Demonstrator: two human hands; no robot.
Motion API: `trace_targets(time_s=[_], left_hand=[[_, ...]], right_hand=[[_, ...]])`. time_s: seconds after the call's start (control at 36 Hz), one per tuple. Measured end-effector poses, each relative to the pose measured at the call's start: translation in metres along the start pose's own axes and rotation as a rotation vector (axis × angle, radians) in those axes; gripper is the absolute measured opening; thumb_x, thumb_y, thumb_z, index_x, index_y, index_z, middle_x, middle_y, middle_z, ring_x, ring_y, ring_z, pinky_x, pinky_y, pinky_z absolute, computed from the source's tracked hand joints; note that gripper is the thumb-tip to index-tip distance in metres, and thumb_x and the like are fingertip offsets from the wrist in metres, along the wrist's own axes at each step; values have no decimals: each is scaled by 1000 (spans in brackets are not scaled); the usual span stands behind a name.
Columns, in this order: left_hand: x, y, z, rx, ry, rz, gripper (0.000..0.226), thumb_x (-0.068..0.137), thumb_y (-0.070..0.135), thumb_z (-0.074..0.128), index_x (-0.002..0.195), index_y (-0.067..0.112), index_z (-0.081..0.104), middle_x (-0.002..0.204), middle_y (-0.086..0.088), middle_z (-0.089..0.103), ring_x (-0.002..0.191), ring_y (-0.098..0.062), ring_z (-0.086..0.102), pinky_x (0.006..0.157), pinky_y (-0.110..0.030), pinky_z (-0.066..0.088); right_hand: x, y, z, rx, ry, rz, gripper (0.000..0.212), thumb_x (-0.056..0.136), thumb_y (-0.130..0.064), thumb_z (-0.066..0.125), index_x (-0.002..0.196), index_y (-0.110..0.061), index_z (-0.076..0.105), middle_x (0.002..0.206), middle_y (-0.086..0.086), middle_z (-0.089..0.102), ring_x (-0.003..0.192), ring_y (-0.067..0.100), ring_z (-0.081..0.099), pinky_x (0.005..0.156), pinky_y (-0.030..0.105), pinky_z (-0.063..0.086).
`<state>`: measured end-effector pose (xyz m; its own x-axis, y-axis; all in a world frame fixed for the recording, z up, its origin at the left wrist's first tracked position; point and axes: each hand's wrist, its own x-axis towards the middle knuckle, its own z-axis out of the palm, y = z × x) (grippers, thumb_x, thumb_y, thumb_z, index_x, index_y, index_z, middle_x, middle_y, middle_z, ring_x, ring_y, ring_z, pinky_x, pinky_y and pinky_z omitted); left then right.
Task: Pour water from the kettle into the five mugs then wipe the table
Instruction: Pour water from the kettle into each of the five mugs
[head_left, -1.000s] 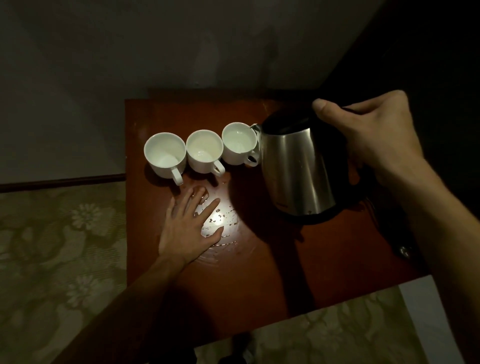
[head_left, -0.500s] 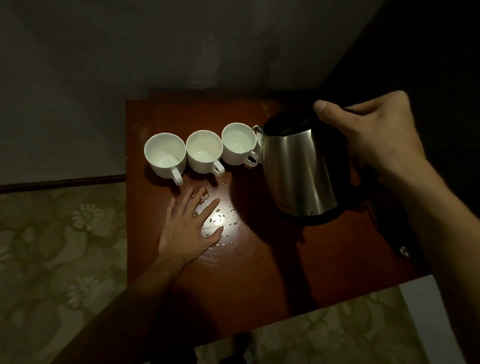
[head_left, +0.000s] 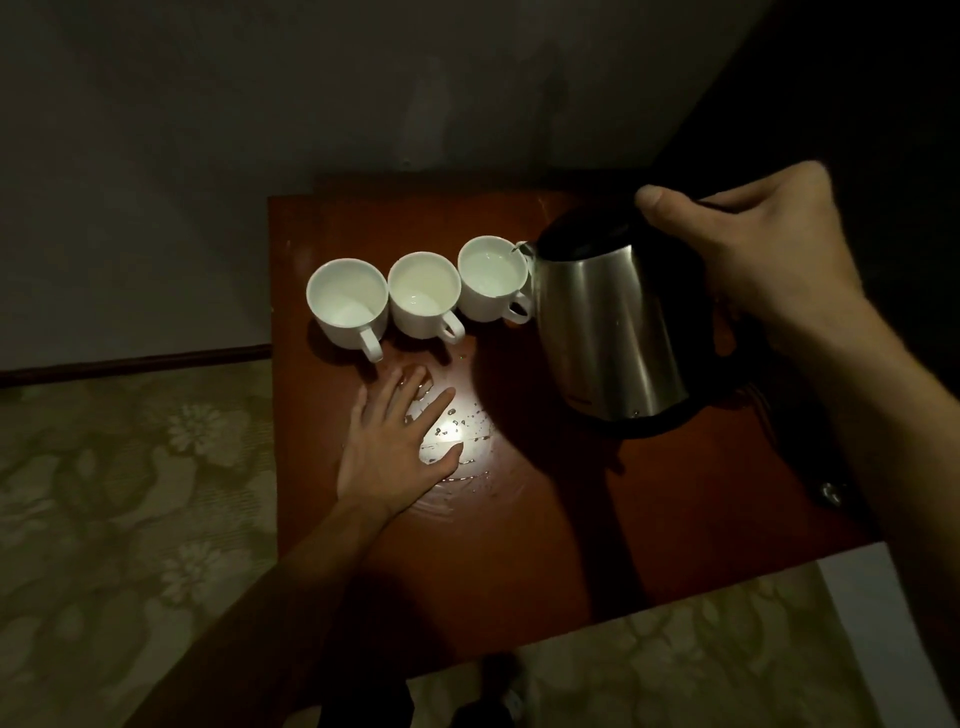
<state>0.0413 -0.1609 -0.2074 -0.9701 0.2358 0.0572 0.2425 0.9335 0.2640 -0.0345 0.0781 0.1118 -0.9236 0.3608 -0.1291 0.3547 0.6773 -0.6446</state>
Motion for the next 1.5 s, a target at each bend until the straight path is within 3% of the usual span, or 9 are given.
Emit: trace_targets(time_s=[0.36,0.53,0.64,0.72,0.83,1.11,1.5], left_hand=[[0,-1,2,-12,0,4,72,92,74,41,156,42,36,170,-2,22,158,-24,11,124,-59,11],[1,0,0,-1,-21,3,73,93,75,39,158,43,32,171,-1,18,159,-23,7,125,-57,7],[0,-1,0,-6,-17,0,72,93,74,39,157,42,35,170,-1,20,159,-24,9,125,-57,7],[0,-1,2,-6,-10,0,72,93,75,38,157,42,35,170,-1,20,159,-24,8,125,-56,5],[0,-1,2,-12,-14,-7,73,92,76,40,156,42,36,170,0,21,159,-23,9,125,-56,5],[1,-1,2,-12,-9,-8,72,93,75,42,156,42,37,170,1,21,159,-22,9,124,-52,-3],[0,-1,1,19,-1,2,71,93,75,40,156,43,36,170,0,21,159,-23,11,124,-51,-2]], right_hand=[[-4,-2,6,12,37,54,43,89,-54,84,82,-32,47,86,-9,56,77,4,61,85,38,61],[1,2,7,8,0,68,35,86,-60,84,82,-27,71,90,-4,76,85,11,77,89,49,67],[-2,1,9,20,-10,70,33,86,-58,84,82,-28,71,89,-4,76,88,13,77,91,52,66],[-5,2,11,3,-10,65,36,86,-60,84,83,-25,75,88,-4,78,84,12,78,89,51,67],[-10,-1,13,13,13,73,34,90,-55,82,79,-29,64,84,-6,70,81,9,72,92,47,64],[-17,-5,11,20,30,61,38,92,-51,83,77,-27,58,80,-7,65,75,6,67,90,45,64],[6,7,14,33,26,41,36,87,-62,82,83,-27,76,88,-7,78,84,8,78,86,45,67]])
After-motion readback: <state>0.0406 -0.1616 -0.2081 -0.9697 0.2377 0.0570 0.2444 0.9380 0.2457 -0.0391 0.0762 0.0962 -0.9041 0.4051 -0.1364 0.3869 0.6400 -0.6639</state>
